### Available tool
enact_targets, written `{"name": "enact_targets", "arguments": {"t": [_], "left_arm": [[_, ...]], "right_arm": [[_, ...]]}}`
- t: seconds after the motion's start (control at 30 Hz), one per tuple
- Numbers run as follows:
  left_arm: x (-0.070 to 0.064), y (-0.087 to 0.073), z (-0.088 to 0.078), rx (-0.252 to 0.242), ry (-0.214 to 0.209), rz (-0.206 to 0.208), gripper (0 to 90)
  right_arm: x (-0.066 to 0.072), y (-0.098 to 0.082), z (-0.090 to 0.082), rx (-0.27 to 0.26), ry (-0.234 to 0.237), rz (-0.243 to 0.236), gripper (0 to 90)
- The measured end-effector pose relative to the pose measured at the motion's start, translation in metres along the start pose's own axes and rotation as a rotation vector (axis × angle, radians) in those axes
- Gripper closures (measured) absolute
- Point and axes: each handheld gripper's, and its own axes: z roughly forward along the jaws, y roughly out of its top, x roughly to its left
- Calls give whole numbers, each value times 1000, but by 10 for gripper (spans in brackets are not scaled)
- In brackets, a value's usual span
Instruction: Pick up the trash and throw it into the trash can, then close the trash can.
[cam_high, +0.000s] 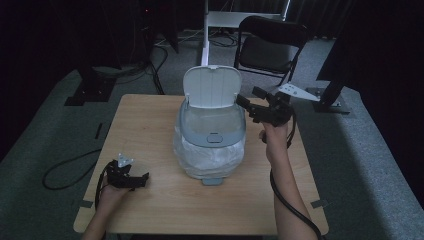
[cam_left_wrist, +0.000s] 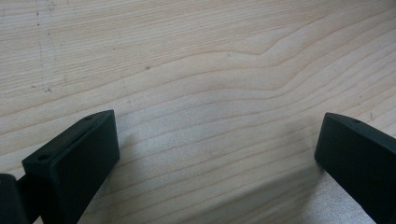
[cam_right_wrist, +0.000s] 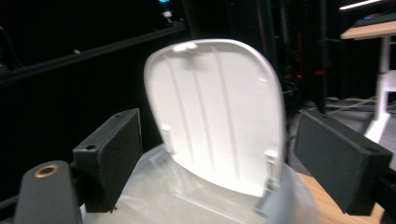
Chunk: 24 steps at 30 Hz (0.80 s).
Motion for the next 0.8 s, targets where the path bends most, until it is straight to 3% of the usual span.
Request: {"name": "enact_targets", "arguments": {"t": [0.23,0.53,0.8], "left_arm": [[0,0,0,0,1,-1,7],[0,0,0,0,1,-1,7],[0,0,0,-2,1,-1,7]], "right_arm": [[-14,-5,-8,-12,-31,-33,151],[-37,-10,-14,-9,-106,16,151],[-61,-12,-3,33,-165,57,151]]}}
